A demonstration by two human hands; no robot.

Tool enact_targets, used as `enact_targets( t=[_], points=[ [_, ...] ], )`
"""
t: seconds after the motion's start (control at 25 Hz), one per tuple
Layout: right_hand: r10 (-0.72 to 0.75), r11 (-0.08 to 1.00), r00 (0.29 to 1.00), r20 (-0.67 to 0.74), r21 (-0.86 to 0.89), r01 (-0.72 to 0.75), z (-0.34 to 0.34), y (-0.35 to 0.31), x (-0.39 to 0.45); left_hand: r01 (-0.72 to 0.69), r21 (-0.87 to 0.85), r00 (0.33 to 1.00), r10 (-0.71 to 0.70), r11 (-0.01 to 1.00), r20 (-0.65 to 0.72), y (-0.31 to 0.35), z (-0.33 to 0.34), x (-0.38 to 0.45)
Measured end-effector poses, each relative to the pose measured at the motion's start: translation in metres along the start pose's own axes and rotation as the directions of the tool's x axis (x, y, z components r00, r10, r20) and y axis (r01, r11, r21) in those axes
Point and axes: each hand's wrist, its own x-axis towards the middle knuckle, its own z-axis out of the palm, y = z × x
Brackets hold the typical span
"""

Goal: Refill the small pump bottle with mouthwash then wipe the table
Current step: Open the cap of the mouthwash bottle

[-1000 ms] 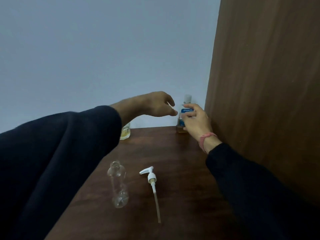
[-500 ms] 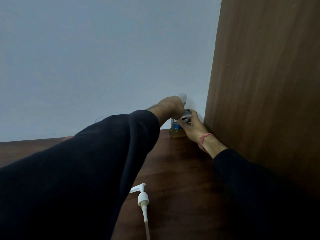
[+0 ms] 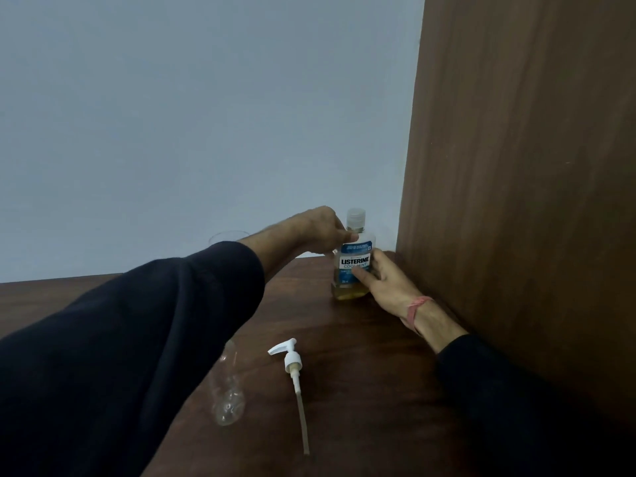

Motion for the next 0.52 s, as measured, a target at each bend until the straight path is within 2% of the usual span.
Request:
enact_targets(
  t=[0.32,0.36,0.52],
  points=[
    [-0.031,0.999,0.990,0.141,0.016,0.029,0.009,-0.021,-0.112,-0.096,-0.020,0.994,0.097,0.995,0.054,0.001,0.000,-0.137],
    [-0.055,0.998,0.990,0.127,0.050,0.049,0.014,-0.027,-0.123,-0.112,-0.028,0.993,0.113,0.993,0.037,0.001,0.004,-0.148],
    [-0.123,0.956,0.985,-0.118,0.251,0.149,0.045,-0.035,-0.142,-0.178,0.017,0.984,0.178,0.984,-0.022,0.010,0.010,-0.179]
  ],
)
